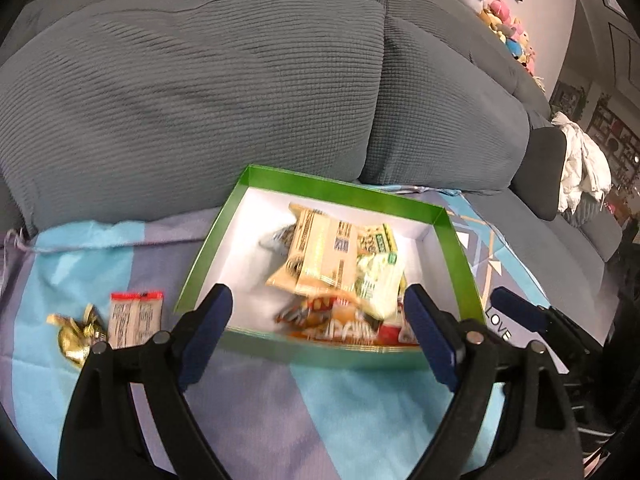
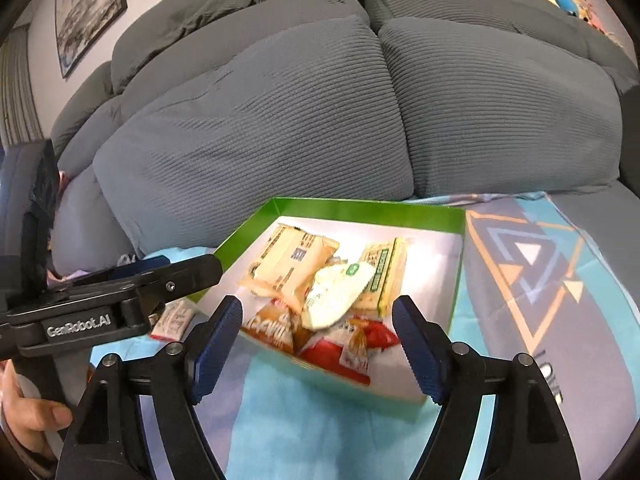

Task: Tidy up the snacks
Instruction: 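Move the right tool back toward the gold-wrapped candy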

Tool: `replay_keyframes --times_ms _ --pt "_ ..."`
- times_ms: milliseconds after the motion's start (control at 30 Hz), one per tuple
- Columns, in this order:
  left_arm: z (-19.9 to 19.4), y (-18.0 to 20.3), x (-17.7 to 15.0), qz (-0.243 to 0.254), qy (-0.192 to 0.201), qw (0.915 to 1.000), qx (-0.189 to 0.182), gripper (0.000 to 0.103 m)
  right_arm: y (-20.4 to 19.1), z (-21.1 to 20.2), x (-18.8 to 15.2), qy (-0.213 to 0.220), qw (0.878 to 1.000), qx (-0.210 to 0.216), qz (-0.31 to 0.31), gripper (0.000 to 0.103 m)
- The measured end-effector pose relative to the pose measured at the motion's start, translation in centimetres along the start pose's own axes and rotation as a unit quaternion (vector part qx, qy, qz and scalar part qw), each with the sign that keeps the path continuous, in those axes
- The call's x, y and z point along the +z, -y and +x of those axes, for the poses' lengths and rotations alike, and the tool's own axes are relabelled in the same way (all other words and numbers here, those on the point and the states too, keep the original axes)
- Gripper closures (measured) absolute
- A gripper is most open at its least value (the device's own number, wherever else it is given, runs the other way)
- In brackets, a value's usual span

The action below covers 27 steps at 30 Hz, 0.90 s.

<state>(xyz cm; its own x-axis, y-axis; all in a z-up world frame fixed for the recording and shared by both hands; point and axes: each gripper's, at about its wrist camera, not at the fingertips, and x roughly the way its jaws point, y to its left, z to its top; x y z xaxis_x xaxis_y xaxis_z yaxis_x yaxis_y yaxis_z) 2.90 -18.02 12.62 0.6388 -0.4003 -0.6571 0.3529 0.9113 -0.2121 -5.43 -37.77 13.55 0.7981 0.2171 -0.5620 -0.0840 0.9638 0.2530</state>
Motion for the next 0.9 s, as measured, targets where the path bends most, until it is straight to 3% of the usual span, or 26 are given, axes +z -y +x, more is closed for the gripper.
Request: replay_keyframes --times_ms 467,900 --pt "-4.6 -4.0 -6.0 -0.054 0.004 0.9985 0.001 0.015 -2.9 -2.7 -4.3 -0.021 0.998 0.038 -0.033 0.023" --pt "-8.7 -13.0 -12.5 -0.153 0.011 0.9873 0.040 0.012 -7.8 0.1 -7.7 -0.093 0.988 0.083 -0.089 0.023"
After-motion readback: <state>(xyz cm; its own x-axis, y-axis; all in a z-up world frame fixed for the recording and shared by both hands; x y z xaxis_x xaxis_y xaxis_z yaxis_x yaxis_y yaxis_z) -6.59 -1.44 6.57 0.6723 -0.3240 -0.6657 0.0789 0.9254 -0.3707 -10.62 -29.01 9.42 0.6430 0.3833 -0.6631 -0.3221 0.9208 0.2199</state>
